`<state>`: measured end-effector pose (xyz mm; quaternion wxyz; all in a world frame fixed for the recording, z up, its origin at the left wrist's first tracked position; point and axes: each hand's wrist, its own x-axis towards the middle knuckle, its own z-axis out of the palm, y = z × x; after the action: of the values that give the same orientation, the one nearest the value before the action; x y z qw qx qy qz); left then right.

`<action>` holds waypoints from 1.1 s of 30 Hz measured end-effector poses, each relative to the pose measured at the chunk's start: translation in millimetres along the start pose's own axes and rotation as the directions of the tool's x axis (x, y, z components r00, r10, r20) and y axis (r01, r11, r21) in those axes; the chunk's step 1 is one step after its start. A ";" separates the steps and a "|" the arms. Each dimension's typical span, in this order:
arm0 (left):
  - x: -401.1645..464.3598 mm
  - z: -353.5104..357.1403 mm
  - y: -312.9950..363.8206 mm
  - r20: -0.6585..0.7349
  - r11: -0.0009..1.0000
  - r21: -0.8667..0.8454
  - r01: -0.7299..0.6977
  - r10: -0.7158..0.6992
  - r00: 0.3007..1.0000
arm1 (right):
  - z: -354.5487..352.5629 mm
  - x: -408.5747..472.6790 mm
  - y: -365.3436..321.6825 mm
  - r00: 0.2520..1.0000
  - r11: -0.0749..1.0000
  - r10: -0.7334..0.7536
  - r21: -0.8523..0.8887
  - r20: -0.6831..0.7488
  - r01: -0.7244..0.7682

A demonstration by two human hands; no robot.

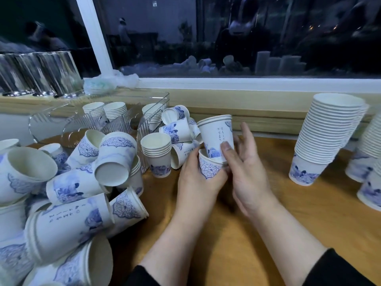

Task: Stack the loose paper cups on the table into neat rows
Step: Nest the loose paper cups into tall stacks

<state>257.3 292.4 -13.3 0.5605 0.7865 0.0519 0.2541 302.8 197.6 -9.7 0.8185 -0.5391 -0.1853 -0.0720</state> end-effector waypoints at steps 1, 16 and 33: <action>0.1 0.3 0.4 -0.006 1.000 -0.025 0.002 -0.003 1.000 | -0.1 -2.1 1.0 1.000 1.000 -0.007 -0.027 0.027 0.007; 4.3 -0.4 -10.2 0.019 0.994 -0.109 -0.005 0.007 1.000 | -20.1 7.9 -3.5 0.969 0.930 -0.177 -0.292 0.171 0.221; 5.9 -2.3 -10.5 0.048 0.983 -0.180 0.031 -0.023 0.999 | -35.7 13.3 -14.3 0.954 0.851 -0.182 -0.448 0.237 0.274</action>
<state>263.5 300.4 -20.2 0.6338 0.7373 0.0264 0.2321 318.6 160.3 -4.9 0.6254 -0.7019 -0.3002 -0.1617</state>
